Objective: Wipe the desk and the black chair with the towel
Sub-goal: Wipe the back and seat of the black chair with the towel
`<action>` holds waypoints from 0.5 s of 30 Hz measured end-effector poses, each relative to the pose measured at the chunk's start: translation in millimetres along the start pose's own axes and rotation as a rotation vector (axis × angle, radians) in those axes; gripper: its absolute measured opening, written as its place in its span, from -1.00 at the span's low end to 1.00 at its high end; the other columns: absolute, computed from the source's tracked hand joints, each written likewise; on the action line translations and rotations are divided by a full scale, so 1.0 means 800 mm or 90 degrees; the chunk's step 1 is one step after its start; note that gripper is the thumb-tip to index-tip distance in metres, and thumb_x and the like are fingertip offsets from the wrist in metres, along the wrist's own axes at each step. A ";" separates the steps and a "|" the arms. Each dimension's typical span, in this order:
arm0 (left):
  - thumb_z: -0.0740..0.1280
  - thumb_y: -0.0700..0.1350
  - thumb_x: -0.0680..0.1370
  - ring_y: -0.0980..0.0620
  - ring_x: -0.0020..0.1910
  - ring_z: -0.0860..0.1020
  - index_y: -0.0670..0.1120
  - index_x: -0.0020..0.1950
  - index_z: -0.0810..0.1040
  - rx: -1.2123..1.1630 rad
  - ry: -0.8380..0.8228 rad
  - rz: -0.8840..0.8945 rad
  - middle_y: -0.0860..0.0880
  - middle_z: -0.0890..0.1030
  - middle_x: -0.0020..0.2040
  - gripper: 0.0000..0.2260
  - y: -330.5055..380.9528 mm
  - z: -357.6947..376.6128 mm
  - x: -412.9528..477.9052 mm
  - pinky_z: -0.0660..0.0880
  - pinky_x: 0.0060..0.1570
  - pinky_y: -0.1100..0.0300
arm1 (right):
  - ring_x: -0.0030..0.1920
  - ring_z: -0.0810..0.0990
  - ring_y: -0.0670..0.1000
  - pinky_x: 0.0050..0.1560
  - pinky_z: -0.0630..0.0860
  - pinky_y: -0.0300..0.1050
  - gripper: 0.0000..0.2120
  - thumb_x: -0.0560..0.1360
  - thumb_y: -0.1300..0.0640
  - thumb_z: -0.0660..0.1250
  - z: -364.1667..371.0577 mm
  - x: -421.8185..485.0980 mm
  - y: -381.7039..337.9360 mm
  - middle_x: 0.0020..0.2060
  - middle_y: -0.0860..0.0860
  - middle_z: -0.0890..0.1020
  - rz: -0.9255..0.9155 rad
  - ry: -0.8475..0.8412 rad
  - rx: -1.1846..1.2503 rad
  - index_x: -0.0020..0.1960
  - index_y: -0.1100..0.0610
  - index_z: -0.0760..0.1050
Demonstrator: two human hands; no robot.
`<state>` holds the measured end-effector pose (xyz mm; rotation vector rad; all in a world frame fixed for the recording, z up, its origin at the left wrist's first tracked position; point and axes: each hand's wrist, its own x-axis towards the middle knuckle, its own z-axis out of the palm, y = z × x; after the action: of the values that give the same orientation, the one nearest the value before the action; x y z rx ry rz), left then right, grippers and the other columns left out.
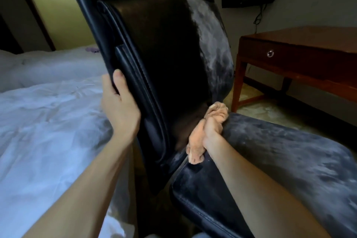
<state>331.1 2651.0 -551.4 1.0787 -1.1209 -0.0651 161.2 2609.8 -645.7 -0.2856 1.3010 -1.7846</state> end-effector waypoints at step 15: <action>0.07 -0.05 0.77 0.30 -0.32 0.34 0.07 -0.17 0.22 -0.028 0.003 0.007 0.28 0.41 -0.35 -0.70 -0.004 0.005 0.001 0.28 -0.19 0.37 | 0.34 0.58 0.01 0.23 0.54 -0.17 -0.60 0.68 0.01 0.23 -0.047 -0.074 0.067 0.31 -0.09 0.57 -0.040 -0.078 -0.088 0.47 0.12 0.44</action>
<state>330.0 2646.4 -552.7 1.0326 -1.1161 -0.0791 199.4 2675.5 -690.0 -0.5091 1.3419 -1.7038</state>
